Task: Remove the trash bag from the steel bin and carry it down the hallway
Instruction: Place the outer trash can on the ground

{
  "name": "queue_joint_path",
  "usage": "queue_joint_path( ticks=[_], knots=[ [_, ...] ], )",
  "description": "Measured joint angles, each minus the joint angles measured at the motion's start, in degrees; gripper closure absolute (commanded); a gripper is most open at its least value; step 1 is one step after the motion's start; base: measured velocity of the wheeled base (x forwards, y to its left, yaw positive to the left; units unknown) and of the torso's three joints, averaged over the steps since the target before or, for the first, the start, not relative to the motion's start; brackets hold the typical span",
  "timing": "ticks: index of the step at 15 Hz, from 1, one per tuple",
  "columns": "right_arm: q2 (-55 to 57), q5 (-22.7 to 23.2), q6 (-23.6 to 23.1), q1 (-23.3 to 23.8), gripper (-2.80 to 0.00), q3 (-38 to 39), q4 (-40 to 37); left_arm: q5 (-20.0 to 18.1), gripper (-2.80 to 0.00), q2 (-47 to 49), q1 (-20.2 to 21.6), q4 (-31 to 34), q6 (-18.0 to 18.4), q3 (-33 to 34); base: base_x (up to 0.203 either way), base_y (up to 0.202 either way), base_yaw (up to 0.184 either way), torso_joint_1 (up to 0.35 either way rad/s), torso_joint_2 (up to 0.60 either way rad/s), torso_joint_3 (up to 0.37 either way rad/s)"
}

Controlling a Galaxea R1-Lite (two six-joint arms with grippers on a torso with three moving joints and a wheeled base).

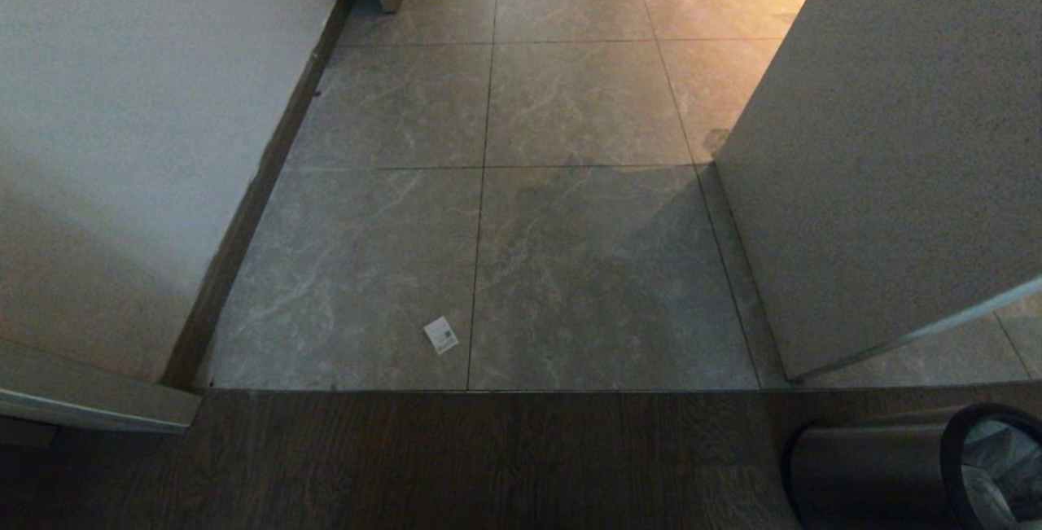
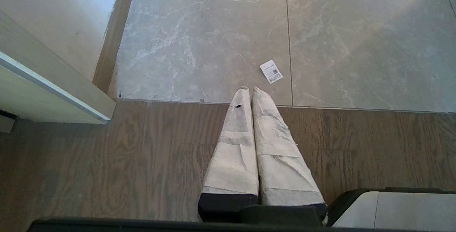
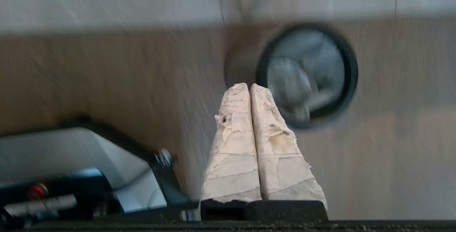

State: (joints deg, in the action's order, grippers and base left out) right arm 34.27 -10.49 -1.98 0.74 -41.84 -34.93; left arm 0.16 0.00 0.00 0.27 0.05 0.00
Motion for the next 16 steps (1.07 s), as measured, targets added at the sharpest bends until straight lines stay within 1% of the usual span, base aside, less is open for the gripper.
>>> queue_joint_path(
  ticks=[2,4,6,7,8,10,11,13,16],
  knots=[
    [9.0,-2.7,2.2,-0.1,0.00,1.1,4.3,0.0,0.00,0.0,0.0,0.0,0.0,0.0,0.000,0.000,0.000,0.000,0.00,0.000],
    [18.3,-4.7,4.8,-0.1,0.00,4.6,12.5,0.0,0.00,0.0,0.0,0.0,0.0,0.0,0.000,0.000,0.000,0.000,0.00,0.000],
    [27.3,-5.5,6.3,0.7,0.00,8.4,20.7,0.0,0.00,0.0,0.0,0.0,0.0,0.0,0.000,0.000,0.000,0.000,0.00,0.000],
    [31.1,-5.4,7.1,1.6,-1.90,9.9,23.5,0.0,0.00,0.0,0.0,0.0,0.0,0.0,0.000,0.000,0.000,0.000,0.00,0.000],
    [34.7,-4.7,8.3,2.8,-2.80,11.8,25.4,0.0,0.00,0.0,0.0,0.0,0.0,0.0,0.000,0.000,0.000,0.000,0.00,0.000],
    [40.7,-1.7,11.5,4.8,-2.80,14.9,27.9,0.0,0.00,0.0,0.0,0.0,0.0,0.0,0.000,0.000,0.000,0.000,0.00,0.000],
    [43.0,-1.0,12.3,6.0,-2.80,15.6,29.4,0.0,0.00,0.0,0.0,0.0,0.0,0.0,0.000,0.000,0.000,0.000,0.00,0.000],
    [47.6,0.5,12.2,10.1,-2.80,16.4,32.7,0.0,0.00,0.0,0.0,0.0,0.0,0.0,0.000,0.000,0.000,0.000,0.00,0.000],
    [54.5,4.4,10.4,15.9,-2.80,16.7,39.5,0.0,0.00,0.0,0.0,0.0,0.0,0.0,0.000,0.000,0.000,0.000,0.00,0.000]
  ],
)
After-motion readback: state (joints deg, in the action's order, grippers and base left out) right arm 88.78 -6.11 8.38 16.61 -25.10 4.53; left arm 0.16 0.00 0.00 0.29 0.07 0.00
